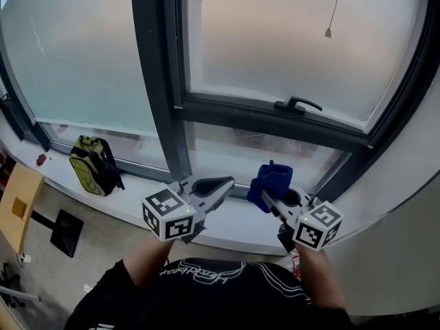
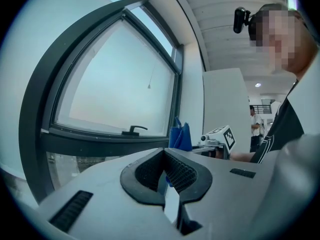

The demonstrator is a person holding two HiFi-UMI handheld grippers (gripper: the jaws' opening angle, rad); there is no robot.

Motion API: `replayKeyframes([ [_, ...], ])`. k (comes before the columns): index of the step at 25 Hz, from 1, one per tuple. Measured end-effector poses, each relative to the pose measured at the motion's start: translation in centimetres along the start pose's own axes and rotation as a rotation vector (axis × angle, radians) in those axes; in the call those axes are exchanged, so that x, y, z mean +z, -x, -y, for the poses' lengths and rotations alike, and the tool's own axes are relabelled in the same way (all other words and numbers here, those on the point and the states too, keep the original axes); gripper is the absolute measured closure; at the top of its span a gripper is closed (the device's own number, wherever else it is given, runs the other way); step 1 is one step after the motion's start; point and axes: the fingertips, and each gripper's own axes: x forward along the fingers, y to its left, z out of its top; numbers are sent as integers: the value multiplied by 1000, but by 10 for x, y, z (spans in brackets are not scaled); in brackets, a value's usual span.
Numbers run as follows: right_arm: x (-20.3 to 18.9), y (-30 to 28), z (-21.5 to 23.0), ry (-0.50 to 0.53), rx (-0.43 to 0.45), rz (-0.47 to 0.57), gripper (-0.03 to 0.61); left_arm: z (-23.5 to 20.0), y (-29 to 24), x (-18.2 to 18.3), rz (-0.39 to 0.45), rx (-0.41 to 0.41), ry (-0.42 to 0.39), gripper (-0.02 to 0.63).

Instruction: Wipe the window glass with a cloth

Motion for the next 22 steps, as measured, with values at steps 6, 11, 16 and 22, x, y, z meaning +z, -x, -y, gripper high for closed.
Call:
replayKeyframes([
  [6, -3, -3, 1, -11, -5, 3, 500, -2, 1, -3, -18, -5, -11, 607],
  [11, -8, -6, 3, -53, 0, 18, 500, -7, 7, -8, -27, 25, -33, 607],
  [16, -6, -11, -4, -34, 10, 10, 500, -10, 8, -10, -13, 32, 0, 607],
  [22, -11, -12, -7, -37, 14, 6, 500, -6, 8, -13, -8, 25, -2, 607],
])
